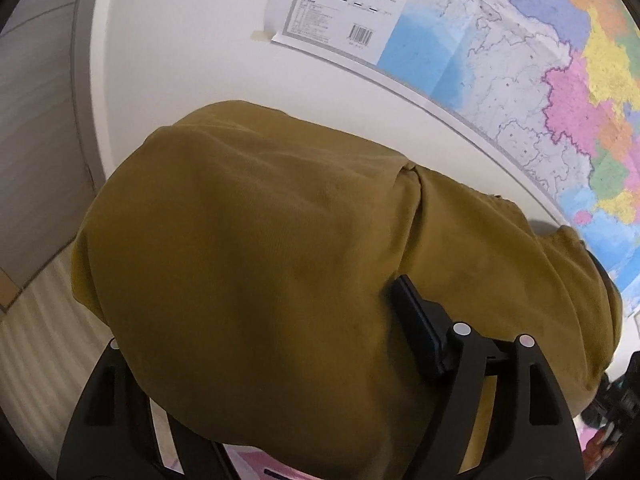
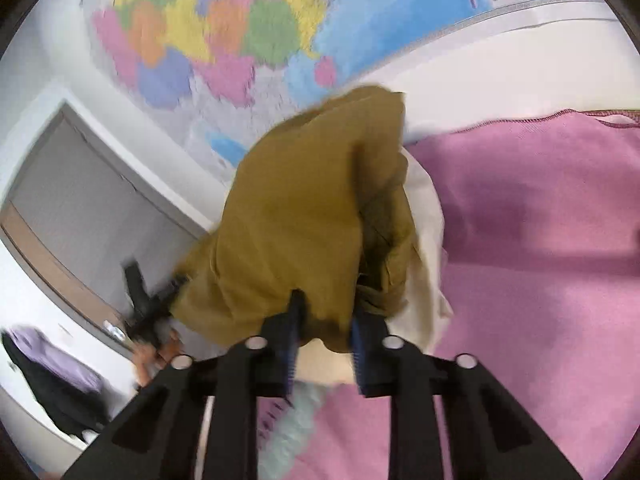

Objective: Fold large clothes
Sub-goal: 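Lower the jacket bundle onto the cream pillow and open both grippers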

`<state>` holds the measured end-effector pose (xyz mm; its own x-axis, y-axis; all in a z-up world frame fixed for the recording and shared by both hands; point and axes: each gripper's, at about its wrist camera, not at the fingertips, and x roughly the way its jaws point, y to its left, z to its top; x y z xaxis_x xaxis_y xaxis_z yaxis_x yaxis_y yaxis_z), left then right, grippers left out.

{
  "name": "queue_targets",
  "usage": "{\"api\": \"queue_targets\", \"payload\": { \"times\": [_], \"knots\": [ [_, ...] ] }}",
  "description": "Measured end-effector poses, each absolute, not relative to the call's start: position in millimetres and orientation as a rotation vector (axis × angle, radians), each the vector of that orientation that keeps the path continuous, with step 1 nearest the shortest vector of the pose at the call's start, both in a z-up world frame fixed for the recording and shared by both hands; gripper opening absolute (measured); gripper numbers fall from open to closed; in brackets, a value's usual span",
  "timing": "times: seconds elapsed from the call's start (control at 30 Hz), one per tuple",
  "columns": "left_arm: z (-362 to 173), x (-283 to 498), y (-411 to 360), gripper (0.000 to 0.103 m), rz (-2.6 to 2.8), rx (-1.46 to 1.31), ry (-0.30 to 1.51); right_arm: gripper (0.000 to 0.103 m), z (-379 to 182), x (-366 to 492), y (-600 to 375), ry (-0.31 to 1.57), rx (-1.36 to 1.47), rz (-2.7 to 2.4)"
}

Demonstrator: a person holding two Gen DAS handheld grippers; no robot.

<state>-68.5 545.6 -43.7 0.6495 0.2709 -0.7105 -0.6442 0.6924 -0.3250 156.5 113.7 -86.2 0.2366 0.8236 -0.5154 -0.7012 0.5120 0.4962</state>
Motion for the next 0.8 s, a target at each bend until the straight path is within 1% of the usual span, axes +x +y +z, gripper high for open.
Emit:
{"api": "queue_targets", "payload": {
  "times": [0.03, 0.1, 0.17, 0.2, 0.23, 0.27, 0.33, 0.4, 0.47, 0.57, 0.6, 0.7, 0.8],
  "knots": [
    [-43.4, -68.5, 544.7, 0.078, 0.567, -0.601, 0.685, 0.015, -99.0, 156.5, 108.6, 0.855, 0.177, 1.047],
    [-42.9, -68.3, 542.5, 0.083, 0.595, -0.599, 0.705, 0.016, -121.4, 160.7, 103.5, 0.956, 0.203, 1.036],
    [-39.5, -70.1, 537.0, 0.083, 0.628, -0.575, 0.708, 0.025, -125.5, 158.1, 91.7, 0.963, 0.218, 1.032],
    [-36.5, -72.1, 532.5, 0.083, 0.645, -0.553, 0.702, 0.034, -116.8, 159.5, 97.0, 0.941, 0.201, 1.023],
    [-33.6, -74.3, 527.9, 0.083, 0.660, -0.530, 0.698, 0.037, -112.0, 156.4, 99.0, 0.907, 0.170, 1.007],
    [-30.2, -79.1, 522.0, 0.083, 0.675, -0.511, 0.691, 0.038, -101.6, 148.7, 98.2, 0.858, 0.127, 0.993],
    [-22.6, -93.2, 508.3, 0.085, 0.691, -0.485, 0.663, 0.045, -81.3, 130.9, 93.8, 0.754, 0.035, 0.971],
    [-16.9, -107.7, 493.2, 0.091, 0.703, -0.461, 0.629, 0.045, -67.0, 114.6, 90.4, 0.668, -0.026, 0.958],
    [-9.8, -118.7, 470.7, 0.092, 0.733, -0.389, 0.602, 0.045, -52.5, 97.4, 92.9, 0.575, -0.091, 0.954],
    [1.3, -123.4, 437.8, 0.093, 0.720, -0.297, 0.576, 0.052, -40.7, 75.2, 108.2, 0.469, -0.177, 0.975],
    [5.2, -122.7, 426.2, 0.096, 0.695, -0.275, 0.568, 0.054, -39.0, 72.9, 117.3, 0.444, -0.199, 0.971],
    [13.0, -116.1, 399.9, 0.096, 0.621, -0.233, 0.557, 0.056, -37.8, 82.5, 143.8, 0.434, -0.220, 0.968],
    [16.1, -103.2, 382.1, 0.096, 0.574, -0.193, 0.556, 0.056, -43.5, 106.5, 164.2, 0.478, -0.211, 0.954]
  ]
}}
